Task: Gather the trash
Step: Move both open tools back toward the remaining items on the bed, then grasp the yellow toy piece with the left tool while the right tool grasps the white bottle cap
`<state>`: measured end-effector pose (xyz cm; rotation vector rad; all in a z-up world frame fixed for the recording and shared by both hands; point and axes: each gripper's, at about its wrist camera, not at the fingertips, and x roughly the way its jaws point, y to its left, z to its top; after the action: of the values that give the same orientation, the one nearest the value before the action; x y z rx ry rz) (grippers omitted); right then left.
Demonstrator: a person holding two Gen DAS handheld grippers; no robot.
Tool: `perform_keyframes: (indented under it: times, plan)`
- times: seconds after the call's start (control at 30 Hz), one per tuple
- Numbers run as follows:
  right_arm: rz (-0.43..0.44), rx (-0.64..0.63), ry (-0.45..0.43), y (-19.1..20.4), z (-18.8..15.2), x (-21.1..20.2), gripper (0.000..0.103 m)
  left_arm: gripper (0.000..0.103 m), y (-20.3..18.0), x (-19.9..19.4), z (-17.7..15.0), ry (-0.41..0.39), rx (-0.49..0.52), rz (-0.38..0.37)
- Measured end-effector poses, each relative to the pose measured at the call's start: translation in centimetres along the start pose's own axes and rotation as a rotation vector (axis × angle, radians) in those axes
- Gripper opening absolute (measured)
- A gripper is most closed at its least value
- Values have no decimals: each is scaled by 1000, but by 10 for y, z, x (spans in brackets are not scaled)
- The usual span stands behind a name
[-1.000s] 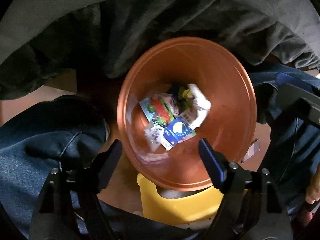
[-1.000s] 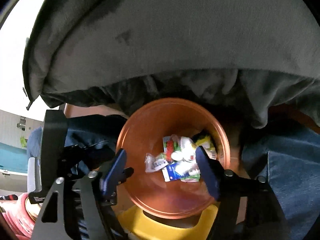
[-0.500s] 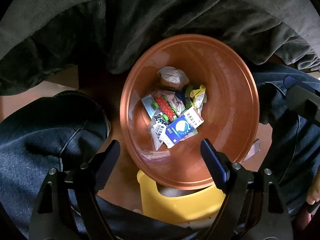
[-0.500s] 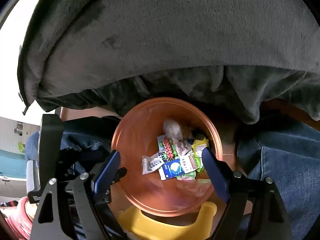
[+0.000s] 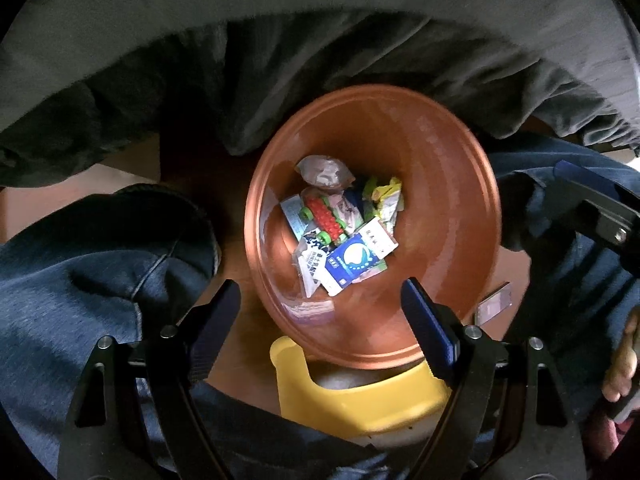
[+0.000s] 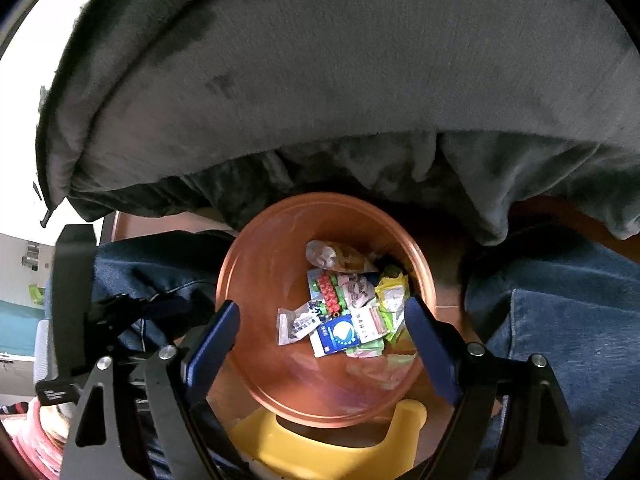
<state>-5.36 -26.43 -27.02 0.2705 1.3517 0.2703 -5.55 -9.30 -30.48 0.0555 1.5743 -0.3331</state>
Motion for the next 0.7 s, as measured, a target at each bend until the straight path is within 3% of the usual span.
perform_keyframes:
  times: [0.2, 0.3, 0.43, 0.57, 0.7]
  plan:
    - [-26, -73, -136, 14, 10, -51, 90, 80, -3, -64, -1, -116, 27, -70]
    - [-35, -105, -227, 20, 16, -82, 94, 80, -1, -114, 0, -231, 57, -108]
    - [-32, -129, -340, 26, 27, -120, 96, 90, 10, -181, 13, -419, 47, -110]
    - [-20, -133, -409, 27, 35, -144, 97, 90, 24, -227, 51, -535, 2, -81]
    - [4, -128, -425, 25, 41, -150, 97, 90, 36, -256, 110, -615, -26, -37]
